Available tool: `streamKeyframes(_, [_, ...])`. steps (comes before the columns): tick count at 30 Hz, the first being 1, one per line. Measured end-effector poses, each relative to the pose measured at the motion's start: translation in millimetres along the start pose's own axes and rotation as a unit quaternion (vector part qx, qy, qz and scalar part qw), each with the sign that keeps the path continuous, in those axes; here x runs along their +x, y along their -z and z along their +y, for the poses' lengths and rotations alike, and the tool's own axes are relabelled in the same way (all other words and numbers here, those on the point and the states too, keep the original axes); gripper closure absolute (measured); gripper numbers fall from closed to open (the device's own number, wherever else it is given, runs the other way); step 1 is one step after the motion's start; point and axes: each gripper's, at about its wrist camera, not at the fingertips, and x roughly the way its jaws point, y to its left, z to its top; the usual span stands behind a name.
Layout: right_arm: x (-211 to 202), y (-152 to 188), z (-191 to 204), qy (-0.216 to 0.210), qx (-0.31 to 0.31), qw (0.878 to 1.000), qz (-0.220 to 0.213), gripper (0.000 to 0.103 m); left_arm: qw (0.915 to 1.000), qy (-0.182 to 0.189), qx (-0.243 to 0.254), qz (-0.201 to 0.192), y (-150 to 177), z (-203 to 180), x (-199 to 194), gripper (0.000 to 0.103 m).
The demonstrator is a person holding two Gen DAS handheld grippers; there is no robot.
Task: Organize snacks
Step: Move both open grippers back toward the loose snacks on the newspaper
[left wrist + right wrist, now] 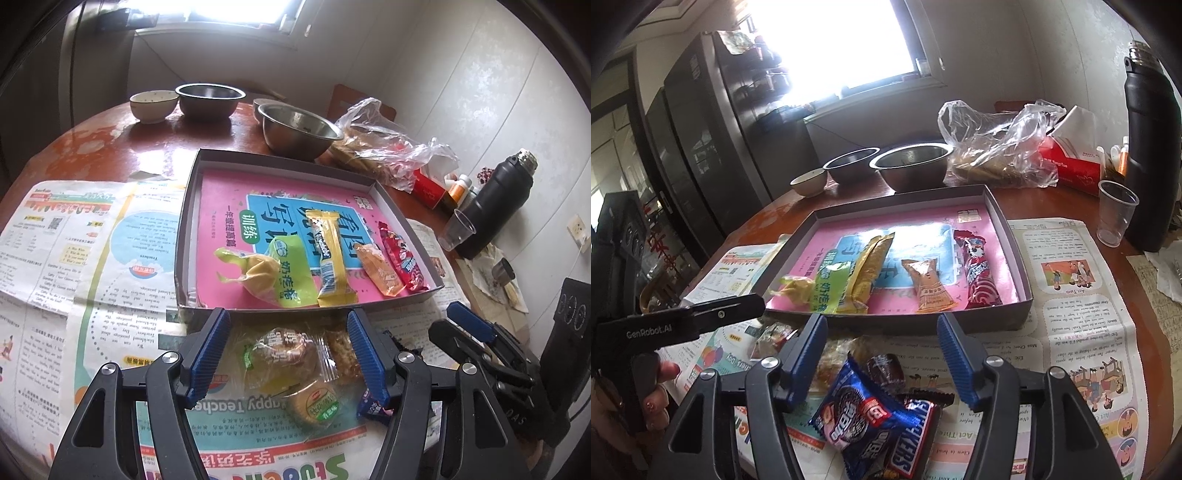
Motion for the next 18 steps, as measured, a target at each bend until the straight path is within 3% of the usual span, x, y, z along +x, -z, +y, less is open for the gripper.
streamKeyframes(18, [-9.6,26.0,18.3,-0.014,-0.057,0.998,0.009,0.031,0.9998,-0.008,0.008,0.016,11.8,-0.9,-3.3,0.033])
